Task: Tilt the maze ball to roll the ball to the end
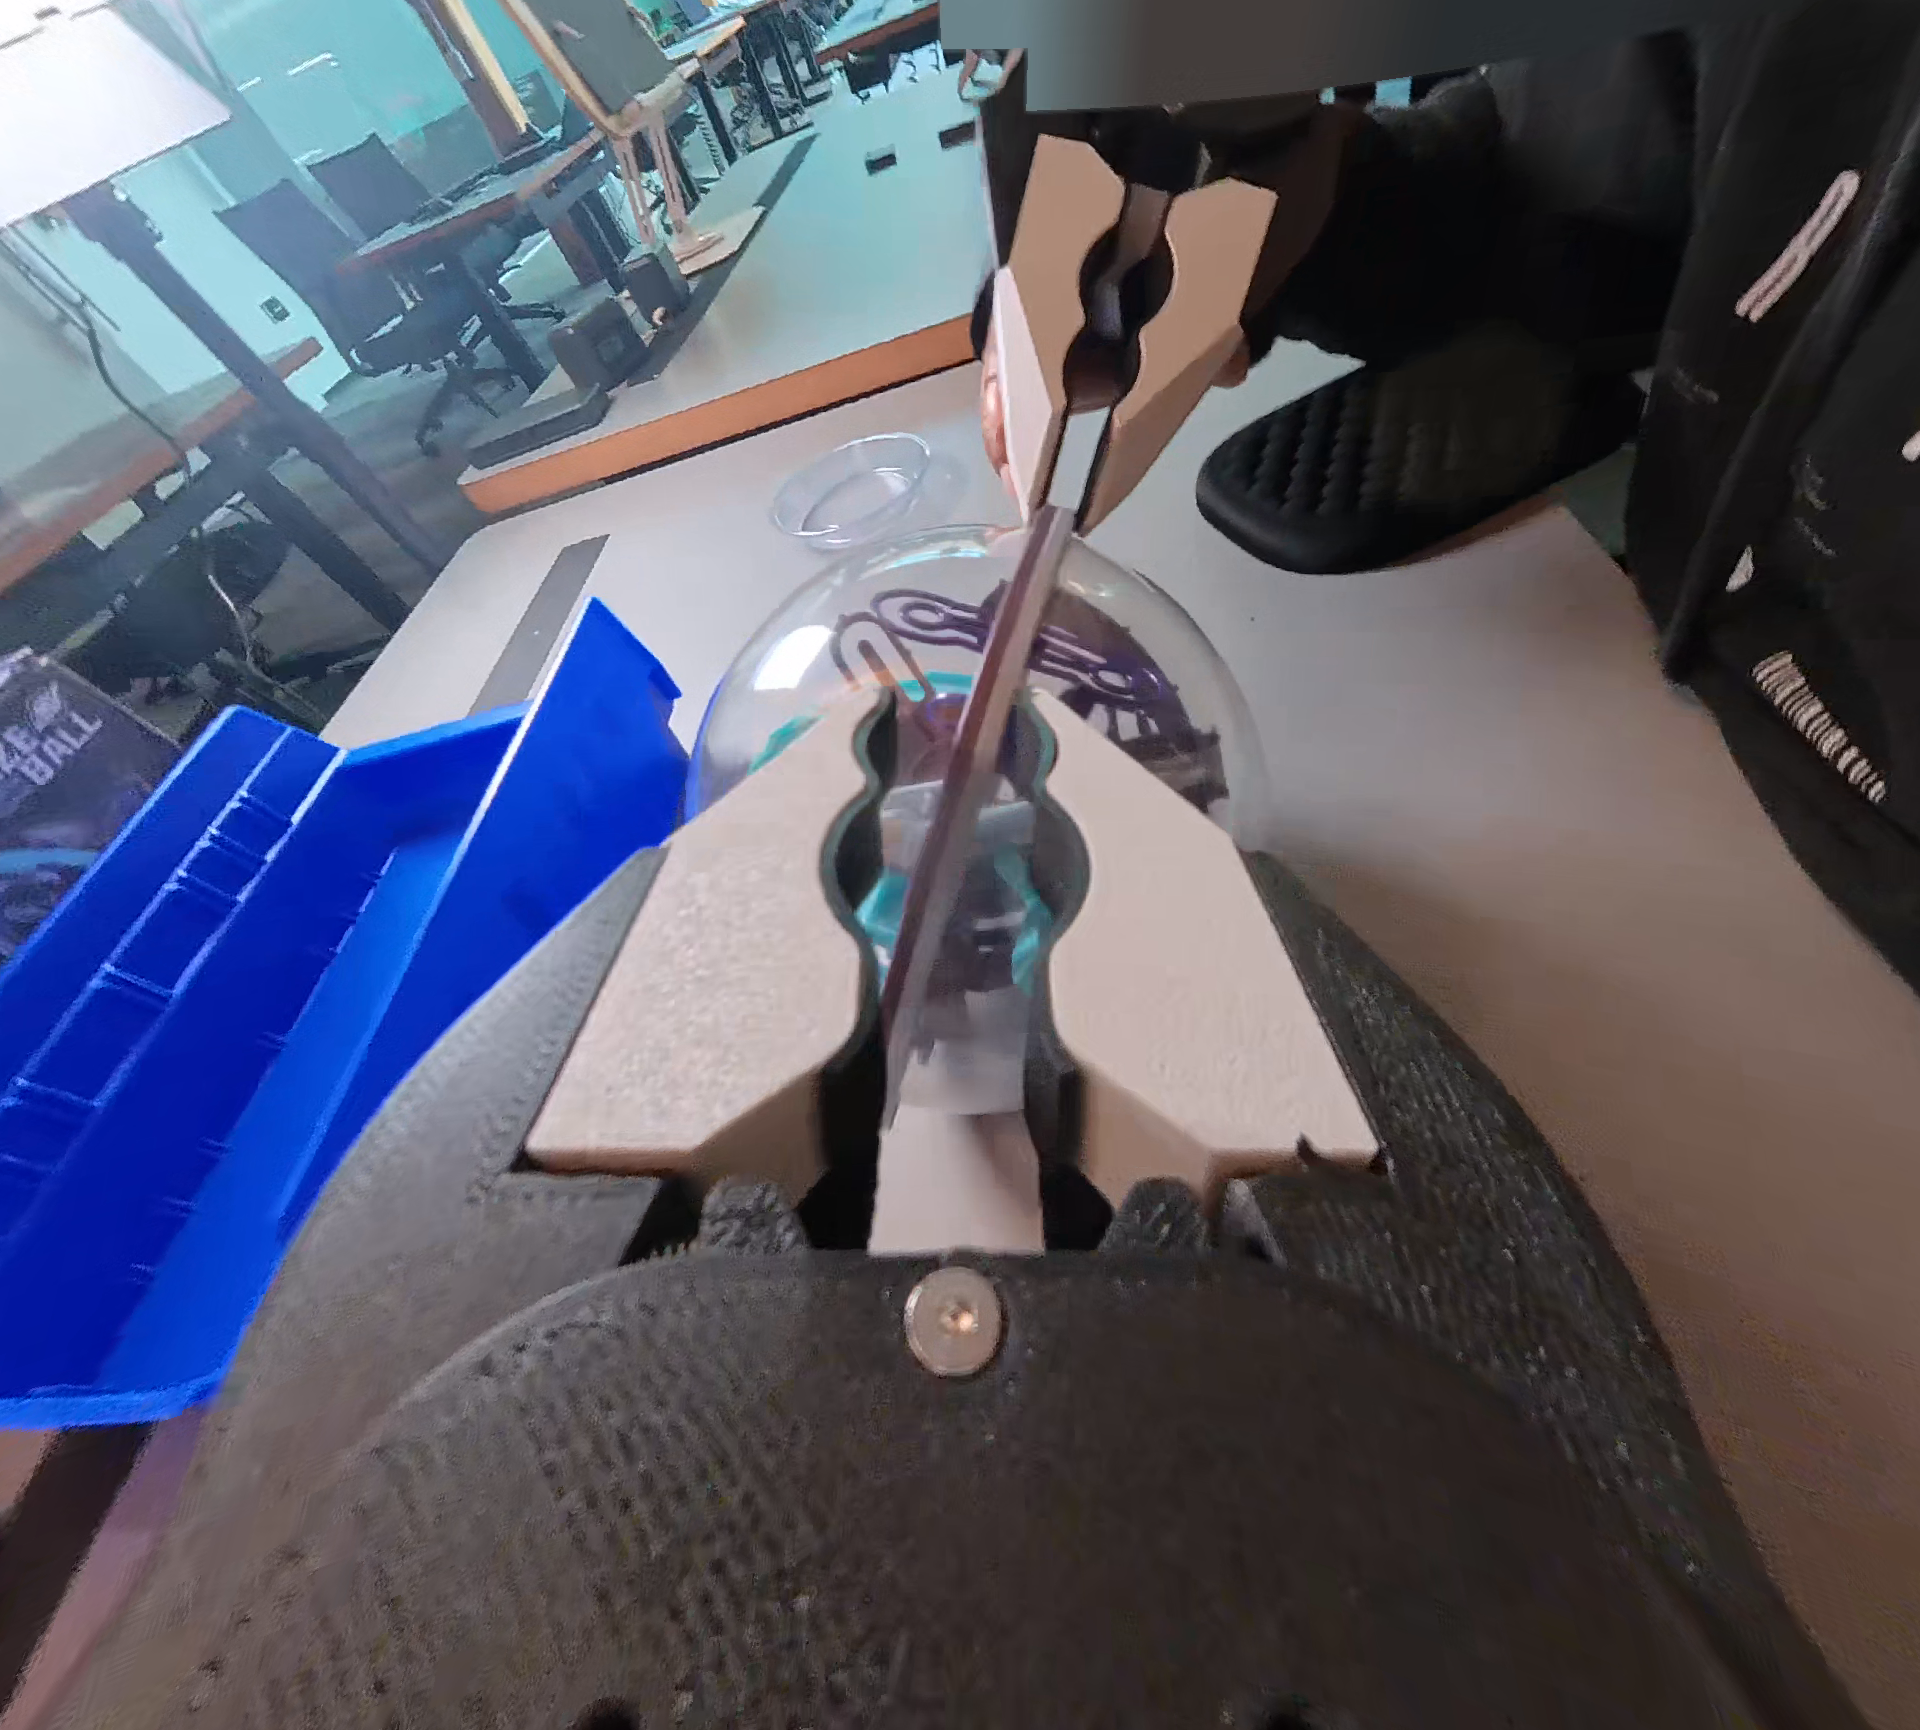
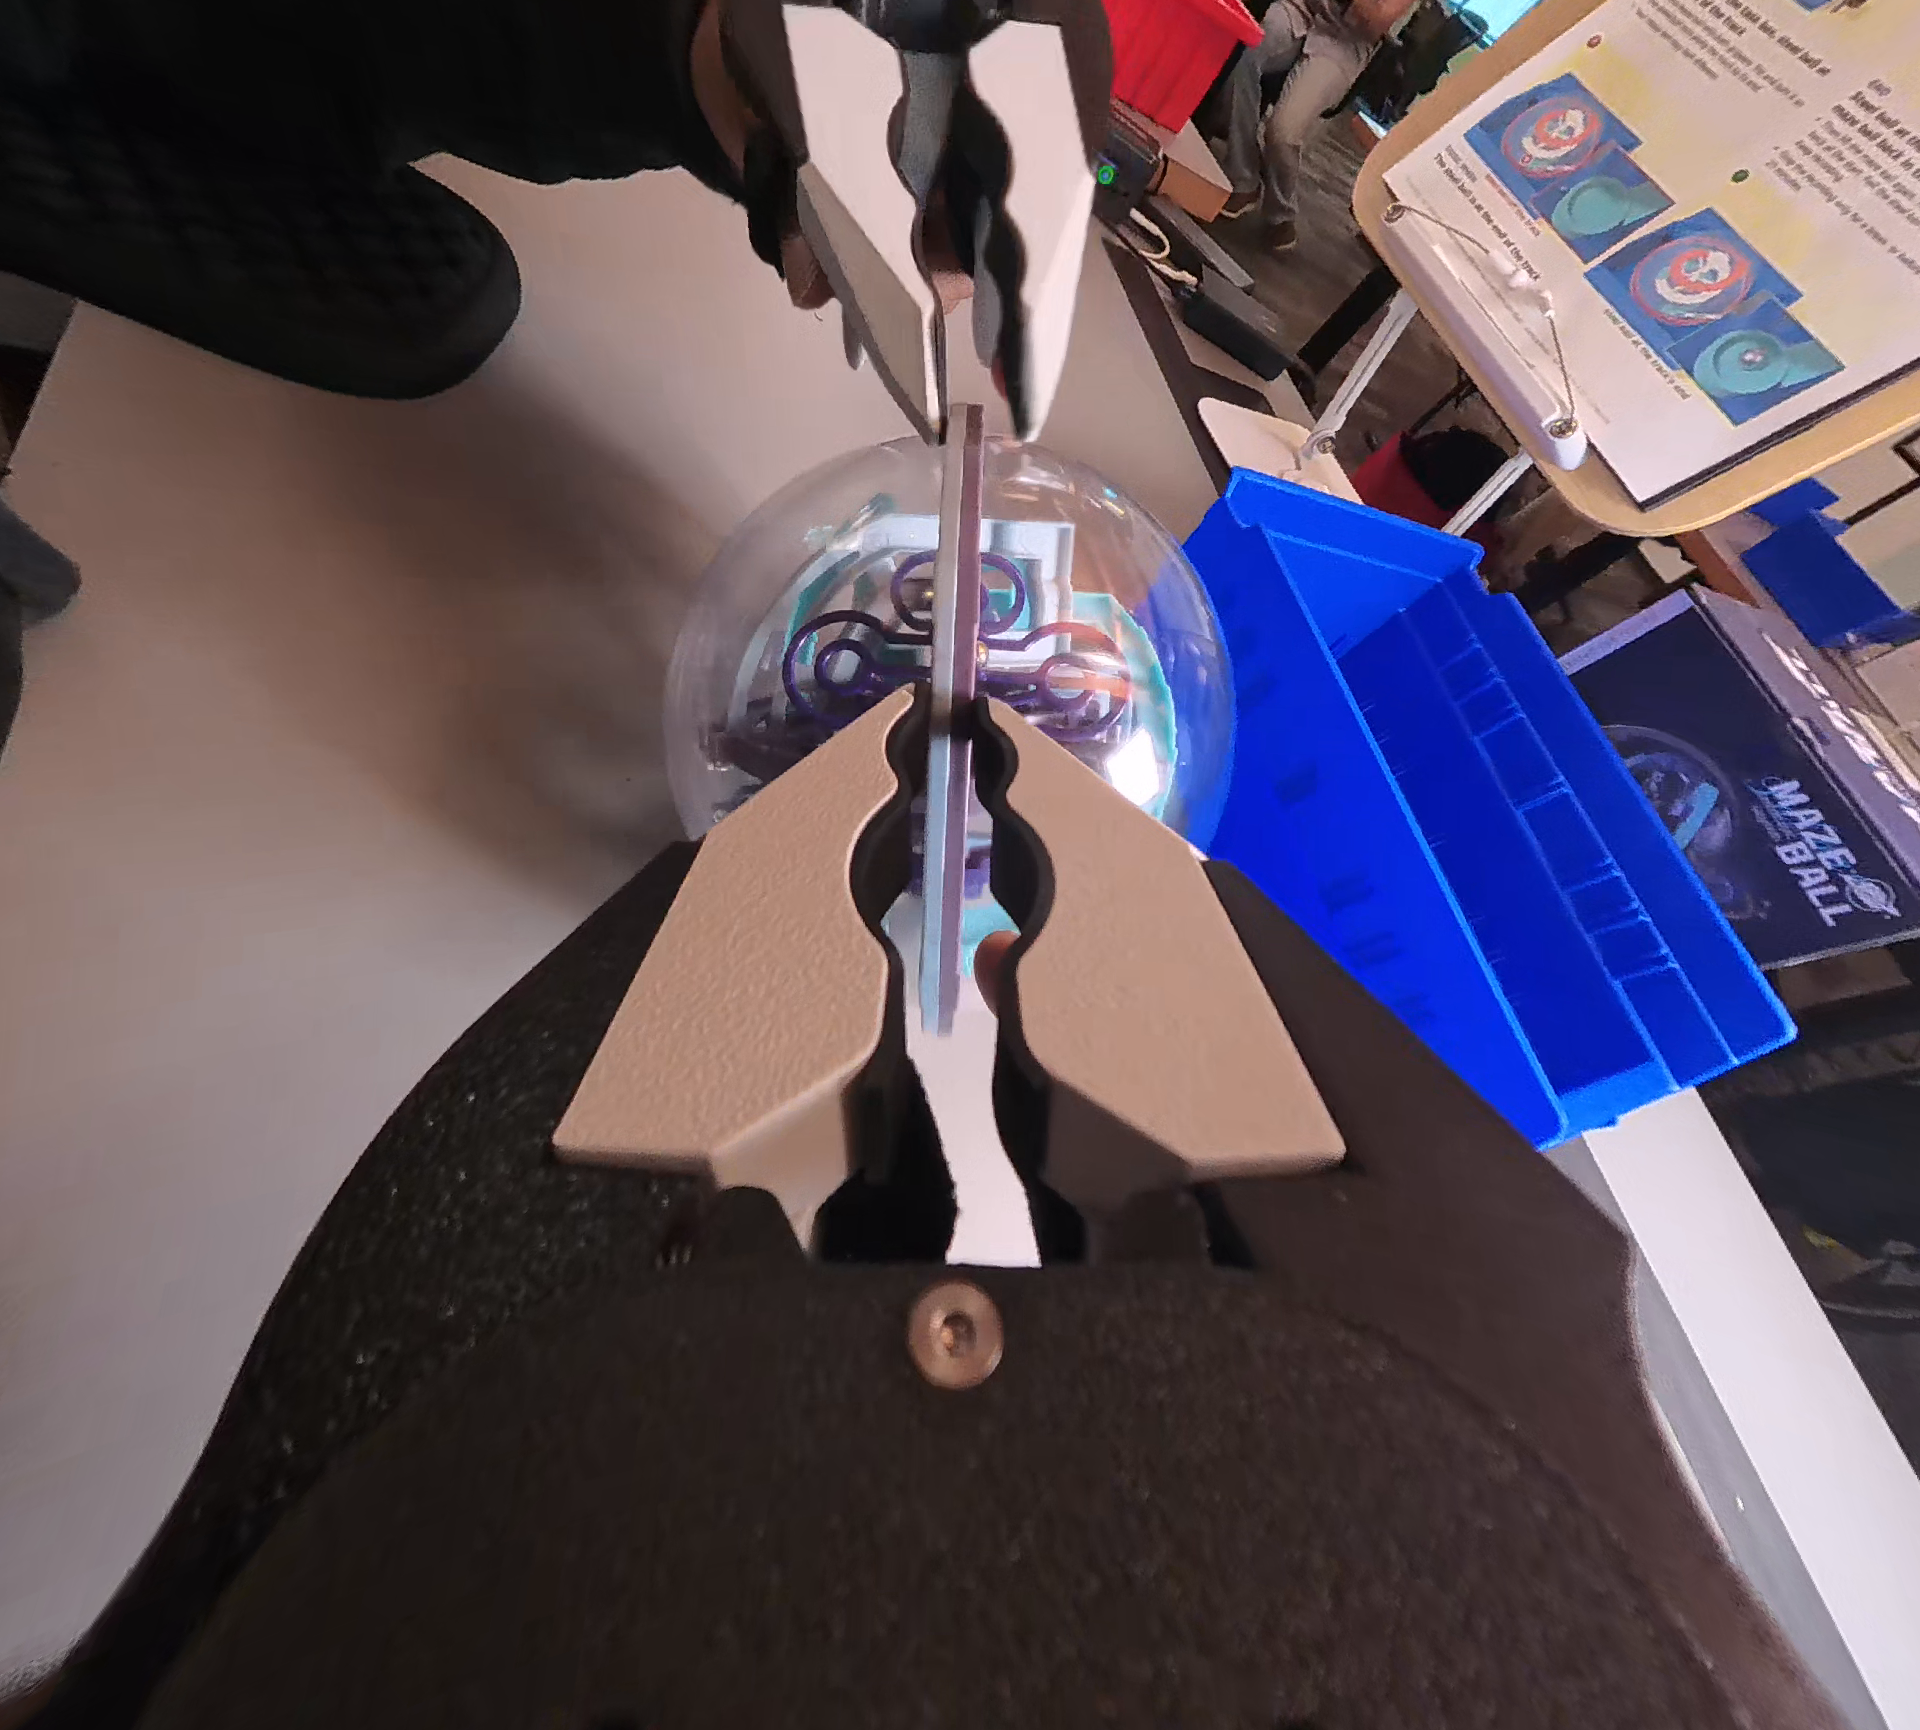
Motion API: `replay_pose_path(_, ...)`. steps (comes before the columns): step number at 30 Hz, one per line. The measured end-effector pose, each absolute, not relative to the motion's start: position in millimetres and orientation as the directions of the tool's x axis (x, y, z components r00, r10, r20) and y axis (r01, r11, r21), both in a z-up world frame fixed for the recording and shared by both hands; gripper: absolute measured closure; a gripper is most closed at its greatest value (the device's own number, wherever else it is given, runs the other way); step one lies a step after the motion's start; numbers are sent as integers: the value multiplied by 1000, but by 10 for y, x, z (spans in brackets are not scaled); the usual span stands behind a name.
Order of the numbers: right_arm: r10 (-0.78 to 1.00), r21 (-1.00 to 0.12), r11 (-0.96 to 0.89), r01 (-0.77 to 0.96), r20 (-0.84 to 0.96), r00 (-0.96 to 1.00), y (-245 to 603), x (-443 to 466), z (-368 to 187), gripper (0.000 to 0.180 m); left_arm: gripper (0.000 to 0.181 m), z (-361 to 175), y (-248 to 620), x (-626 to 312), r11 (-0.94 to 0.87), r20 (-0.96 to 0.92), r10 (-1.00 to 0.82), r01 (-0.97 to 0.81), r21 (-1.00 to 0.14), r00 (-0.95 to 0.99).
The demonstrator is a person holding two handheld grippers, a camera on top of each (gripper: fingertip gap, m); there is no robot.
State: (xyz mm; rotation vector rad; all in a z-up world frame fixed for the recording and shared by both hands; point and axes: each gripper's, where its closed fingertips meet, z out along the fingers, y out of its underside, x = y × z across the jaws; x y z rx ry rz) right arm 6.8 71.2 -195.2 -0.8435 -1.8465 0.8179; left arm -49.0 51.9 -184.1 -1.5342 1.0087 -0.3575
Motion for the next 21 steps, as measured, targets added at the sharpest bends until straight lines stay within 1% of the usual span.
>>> replay_pose_path(2, 820, -811, 544, 214, 460, -340, 692, 56, -1935, 175, 172, -1868, 471, -444, 103, -352, -767, -438, -893, 537)
replay_pose_path(7, 809, -806, 558, 201, 474, -347, 603, 53, -1883, 174, 174, -1932, 430, -465, 118, -377, -792, -485, -866, 481)
replay_pose_path(10, 787, -820, 554, 140, 462, -408, 457, 109, -1825, 173, 174, -1963, 348, -445, 153, -360, -838, -458, -876, 410)
replay_pose_path(12, 771, -861, 505, 55, 422, -477, 347, 205, -1694, 166, 174, -1953, 328, -449, 159, -335, -861, -425, -891, 382)
replay_pose_path(13, 765, -881, 472, 36, 389, -513, 339, 262, -1641, 161, 174, -1952, 325, -455, 162, -327, -870, -413, -896, 368)
replay_pose_path(15, 745, -906, 422, 40, 321, -585, 412, 368, -1613, 145, 174, -1951, 328, -469, 161, -307, -888, -394, -905, 342)
replay_pose_path(18, 753, -922, 370, 112, 227, -617, 734, 380, -1723, 121, 174, -1940, 343, -486, 154, -273, -916, -371, -916, 293)
replay_pose_path(19, 756, -922, 360, 146, 196, -625, 845, 366, -1795, 110, 175, -1936, 353, -493, 153, -262, -925, -362, -920, 275)
replay_pose_path(21, 755, -919, 342, 197, 143, -640, 1003, 325, -1941, 93, 174, -1927, 369, -502, 135, -221, -946, -333, -933, 235)
